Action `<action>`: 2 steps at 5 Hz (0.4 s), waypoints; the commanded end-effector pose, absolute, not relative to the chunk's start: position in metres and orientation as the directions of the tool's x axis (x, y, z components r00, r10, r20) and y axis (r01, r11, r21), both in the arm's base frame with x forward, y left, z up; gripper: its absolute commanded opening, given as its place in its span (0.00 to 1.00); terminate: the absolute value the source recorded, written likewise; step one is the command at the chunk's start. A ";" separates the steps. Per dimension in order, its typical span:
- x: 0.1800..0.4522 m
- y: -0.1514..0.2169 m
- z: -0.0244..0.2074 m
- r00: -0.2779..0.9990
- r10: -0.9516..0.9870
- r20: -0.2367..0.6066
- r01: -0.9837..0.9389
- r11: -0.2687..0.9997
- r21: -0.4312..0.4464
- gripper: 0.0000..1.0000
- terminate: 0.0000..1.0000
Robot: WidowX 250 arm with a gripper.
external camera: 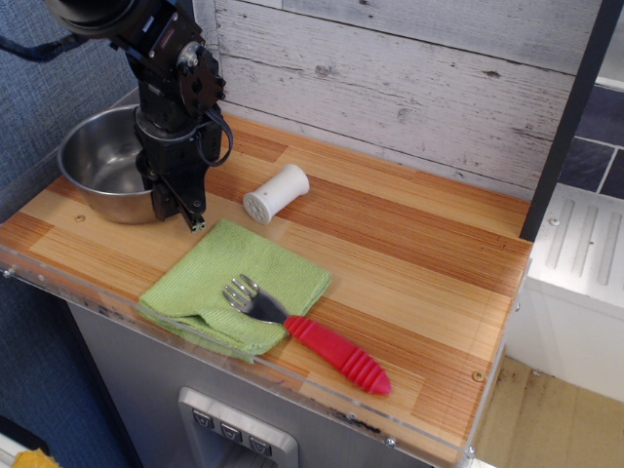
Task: Move the bowl behind the red fork
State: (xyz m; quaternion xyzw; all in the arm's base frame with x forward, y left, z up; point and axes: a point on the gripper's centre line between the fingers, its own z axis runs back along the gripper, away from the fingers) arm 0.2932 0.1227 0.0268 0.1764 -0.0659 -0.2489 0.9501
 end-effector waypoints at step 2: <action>0.299 0.122 0.058 0.850 -0.515 0.111 0.430 0.800 0.419 0.00 0.00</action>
